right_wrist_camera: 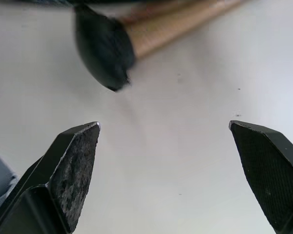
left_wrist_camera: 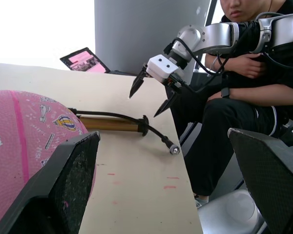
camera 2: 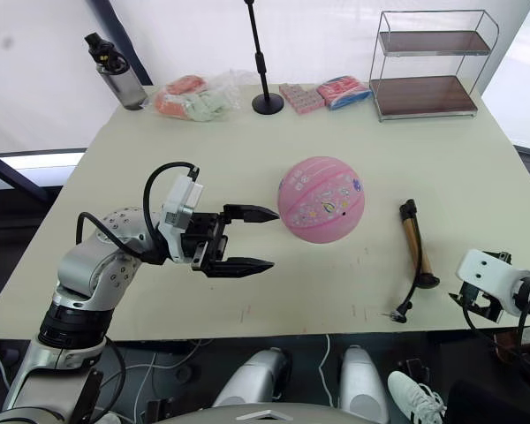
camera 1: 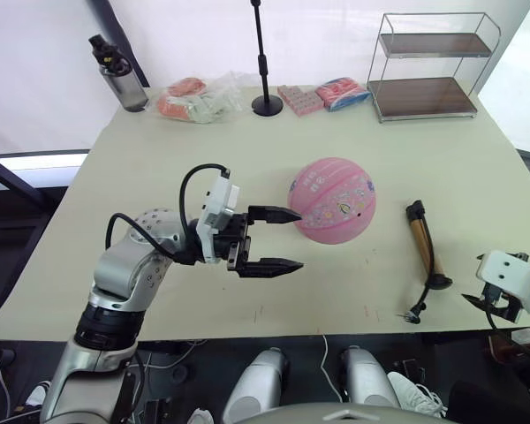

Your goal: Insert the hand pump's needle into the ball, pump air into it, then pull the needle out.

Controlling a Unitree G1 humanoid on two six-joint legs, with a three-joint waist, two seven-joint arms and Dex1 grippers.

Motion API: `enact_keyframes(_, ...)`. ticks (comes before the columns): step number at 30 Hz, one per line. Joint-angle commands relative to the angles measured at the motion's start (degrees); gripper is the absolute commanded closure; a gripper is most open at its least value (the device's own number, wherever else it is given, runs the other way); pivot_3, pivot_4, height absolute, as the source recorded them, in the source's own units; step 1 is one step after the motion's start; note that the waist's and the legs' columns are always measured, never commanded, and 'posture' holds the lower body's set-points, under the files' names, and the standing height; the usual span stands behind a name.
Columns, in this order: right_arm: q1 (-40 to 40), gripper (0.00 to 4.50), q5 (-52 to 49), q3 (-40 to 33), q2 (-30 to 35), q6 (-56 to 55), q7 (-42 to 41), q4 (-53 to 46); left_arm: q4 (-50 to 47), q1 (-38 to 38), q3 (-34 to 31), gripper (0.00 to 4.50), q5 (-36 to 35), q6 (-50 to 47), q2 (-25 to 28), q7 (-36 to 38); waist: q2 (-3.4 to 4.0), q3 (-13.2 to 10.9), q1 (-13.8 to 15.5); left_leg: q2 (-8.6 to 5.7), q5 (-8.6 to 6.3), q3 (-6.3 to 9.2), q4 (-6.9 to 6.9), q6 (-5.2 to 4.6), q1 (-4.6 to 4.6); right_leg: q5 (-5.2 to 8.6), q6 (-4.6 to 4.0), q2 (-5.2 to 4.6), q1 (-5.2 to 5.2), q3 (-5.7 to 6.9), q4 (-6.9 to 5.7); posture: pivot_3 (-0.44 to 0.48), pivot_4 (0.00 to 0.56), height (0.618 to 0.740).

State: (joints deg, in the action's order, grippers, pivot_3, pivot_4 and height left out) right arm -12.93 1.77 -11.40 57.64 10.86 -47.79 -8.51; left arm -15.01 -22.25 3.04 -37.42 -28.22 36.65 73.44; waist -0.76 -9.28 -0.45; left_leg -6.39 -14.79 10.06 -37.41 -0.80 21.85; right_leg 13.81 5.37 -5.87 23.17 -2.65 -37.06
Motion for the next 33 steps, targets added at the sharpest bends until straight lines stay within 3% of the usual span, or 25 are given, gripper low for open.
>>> enact_keyframes(1,0.3,0.05,-0.3,-4.2,-1.5,-1.5,3.0,0.1,-0.6,0.5,-1.2,0.0,-0.3,1.1,0.3,-0.3,0.0,0.0,0.1,0.0,0.0,0.01,0.0,0.0,0.0,0.0,0.0,0.0,0.0,0.01,0.0,0.0,0.15,0.736)
enact_keyframes(13,1.8,0.05,-7.7,-13.0,-14.0,-12.2,10.4,4.0,-1.8,5.8,-5.2,0.0,-0.3,2.0,0.6,-4.8,0.01,0.0,0.1,0.05,0.0,-0.01,0.03,0.0,-0.02,0.0,-0.01,0.03,0.01,-0.02,0.0,0.0,0.15,0.736)
enact_keyframes(16,1.7,0.05,-15.4,-14.3,-18.3,-16.7,6.3,5.7,-3.0,11.2,-8.4,0.0,1.5,4.1,0.3,-9.1,0.03,0.0,-0.2,0.09,0.0,-0.05,0.05,0.0,-0.05,0.0,-0.01,0.04,0.01,-0.06,0.0,0.0,0.15,0.736)
enact_keyframes(21,1.4,0.05,-22.2,-14.5,-19.5,-16.8,-0.2,9.3,-4.8,19.0,-12.7,0.0,3.3,6.9,-1.1,-15.5,0.06,0.0,-0.2,0.16,-0.01,-0.14,0.1,-0.01,-0.09,-0.01,-0.03,0.07,0.01,-0.16,0.02,0.0,0.15,0.736)
enact_keyframes(33,3.0,0.05,-27.4,-14.8,-19.3,-22.1,-12.5,24.8,-4.4,40.1,-22.7,0.0,11.8,17.7,-5.5,-27.6,0.14,0.0,-0.2,0.47,-0.17,-0.34,0.1,-0.25,-0.18,-0.08,-0.16,0.34,0.0,-0.33,0.03,0.0,0.15,0.736)
